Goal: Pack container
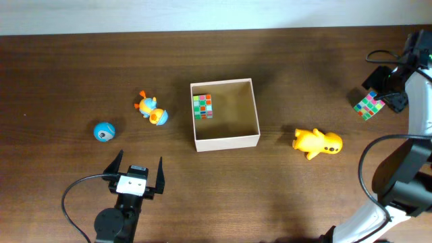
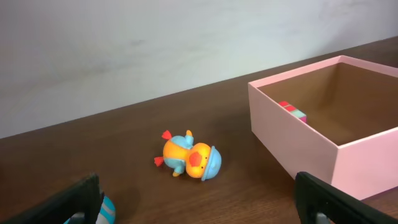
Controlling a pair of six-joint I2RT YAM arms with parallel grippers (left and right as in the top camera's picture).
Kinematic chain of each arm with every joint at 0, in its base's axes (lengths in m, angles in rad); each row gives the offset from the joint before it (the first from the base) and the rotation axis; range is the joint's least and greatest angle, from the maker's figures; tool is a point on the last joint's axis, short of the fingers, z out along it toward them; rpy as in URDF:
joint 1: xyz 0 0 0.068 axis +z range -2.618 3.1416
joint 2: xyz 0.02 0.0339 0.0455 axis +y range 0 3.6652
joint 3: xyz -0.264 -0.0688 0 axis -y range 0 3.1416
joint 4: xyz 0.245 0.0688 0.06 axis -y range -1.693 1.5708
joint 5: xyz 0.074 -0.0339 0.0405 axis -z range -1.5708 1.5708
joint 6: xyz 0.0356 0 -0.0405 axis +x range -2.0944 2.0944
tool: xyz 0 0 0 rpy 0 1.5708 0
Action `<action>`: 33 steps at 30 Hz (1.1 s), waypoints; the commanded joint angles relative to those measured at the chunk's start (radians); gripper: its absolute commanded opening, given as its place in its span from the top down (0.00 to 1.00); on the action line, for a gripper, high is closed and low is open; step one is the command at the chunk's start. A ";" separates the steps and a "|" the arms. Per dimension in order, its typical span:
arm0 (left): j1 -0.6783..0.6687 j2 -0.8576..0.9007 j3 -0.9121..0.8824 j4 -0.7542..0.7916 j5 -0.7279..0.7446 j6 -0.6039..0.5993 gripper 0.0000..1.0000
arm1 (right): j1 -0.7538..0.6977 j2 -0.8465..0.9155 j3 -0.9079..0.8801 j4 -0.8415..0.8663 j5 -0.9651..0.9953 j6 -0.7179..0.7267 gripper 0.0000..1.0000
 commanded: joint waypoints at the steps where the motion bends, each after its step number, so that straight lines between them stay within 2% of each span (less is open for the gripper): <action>1: 0.006 -0.005 -0.002 -0.008 0.000 0.016 0.01 | -0.019 0.057 -0.005 0.014 -0.024 0.013 0.27; 27: 0.006 -0.005 -0.002 -0.008 0.000 0.016 0.01 | -0.053 0.241 -0.006 0.119 -0.070 0.019 0.27; 29: 0.006 -0.005 -0.002 -0.008 0.000 0.016 0.01 | -0.053 0.241 -0.006 0.126 -0.078 0.015 0.28; 31: 0.006 -0.005 -0.002 -0.008 0.000 0.016 0.01 | -0.053 0.241 -0.006 0.127 -0.079 0.015 0.36; 33: 0.006 -0.005 -0.002 -0.008 0.000 0.016 0.01 | -0.053 0.241 -0.006 0.127 -0.079 0.011 0.39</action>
